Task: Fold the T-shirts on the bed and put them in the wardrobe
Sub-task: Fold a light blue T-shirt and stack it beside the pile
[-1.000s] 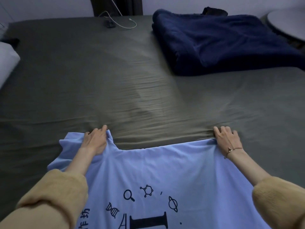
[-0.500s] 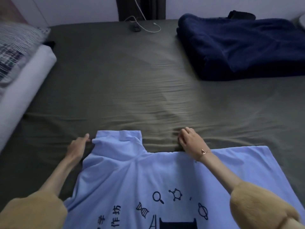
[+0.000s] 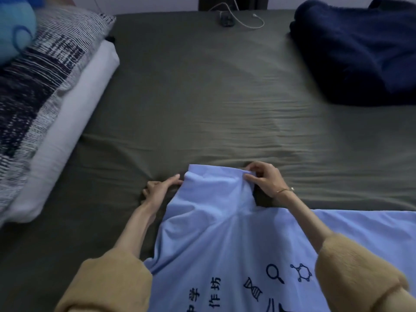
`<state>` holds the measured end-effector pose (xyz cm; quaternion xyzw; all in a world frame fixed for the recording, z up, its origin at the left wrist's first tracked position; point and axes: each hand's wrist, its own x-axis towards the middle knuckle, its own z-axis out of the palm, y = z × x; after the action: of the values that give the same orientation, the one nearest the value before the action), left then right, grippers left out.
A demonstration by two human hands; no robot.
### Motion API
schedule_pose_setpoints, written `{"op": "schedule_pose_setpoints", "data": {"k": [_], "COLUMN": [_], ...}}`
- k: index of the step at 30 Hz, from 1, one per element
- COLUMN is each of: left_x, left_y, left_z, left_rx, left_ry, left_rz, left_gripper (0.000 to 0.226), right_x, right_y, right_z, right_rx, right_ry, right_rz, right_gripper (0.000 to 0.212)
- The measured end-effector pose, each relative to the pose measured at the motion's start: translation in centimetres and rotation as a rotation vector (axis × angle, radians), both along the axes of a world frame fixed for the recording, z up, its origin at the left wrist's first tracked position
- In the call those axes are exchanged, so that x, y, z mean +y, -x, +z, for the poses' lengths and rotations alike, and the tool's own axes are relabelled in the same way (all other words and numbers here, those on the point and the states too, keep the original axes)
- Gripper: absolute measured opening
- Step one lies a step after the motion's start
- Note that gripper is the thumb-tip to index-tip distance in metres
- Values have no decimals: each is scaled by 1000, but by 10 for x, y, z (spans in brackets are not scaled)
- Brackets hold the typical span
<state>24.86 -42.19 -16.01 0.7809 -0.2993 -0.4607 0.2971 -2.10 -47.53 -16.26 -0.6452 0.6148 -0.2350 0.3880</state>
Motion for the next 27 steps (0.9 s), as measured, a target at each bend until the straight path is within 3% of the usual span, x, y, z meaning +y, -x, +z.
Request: {"op": "schedule_pose_setpoints", "data": {"k": [5, 9, 11, 14, 17, 21, 24, 27], "left_x": [8, 11, 14, 12, 12, 16, 16, 15], "left_y": [2, -1, -2, -3, -1, -4, -4, -3], "left_z": [4, 1, -1, -6, -5, -15, -21, -20], "left_rx": [-115, -130, -126, -164, -129, -172, -237, -274], "left_ry": [-34, -7, 20, 46, 37, 82, 106, 122], "left_rz": [-217, -262, -283, -245, -176, -272, -262, -244], "left_gripper": [23, 24, 25, 21, 31, 20, 20, 22], "right_x": [-5, -18, -21, -21, -19, -21, -23, -15], "right_y": [-15, -68, -92, -102, -97, -94, -71, -41], "right_z": [2, 13, 10, 0, -5, -2, 7, 9], "right_rx": [9, 339, 451, 273, 140, 226, 388, 425], "right_ry": [17, -6, 25, 37, 123, 109, 81, 55], "right_rz": [-19, 217, 324, 221, 37, 4, 0, -13], "right_gripper": [11, 40, 35, 39, 25, 31, 39, 36]}}
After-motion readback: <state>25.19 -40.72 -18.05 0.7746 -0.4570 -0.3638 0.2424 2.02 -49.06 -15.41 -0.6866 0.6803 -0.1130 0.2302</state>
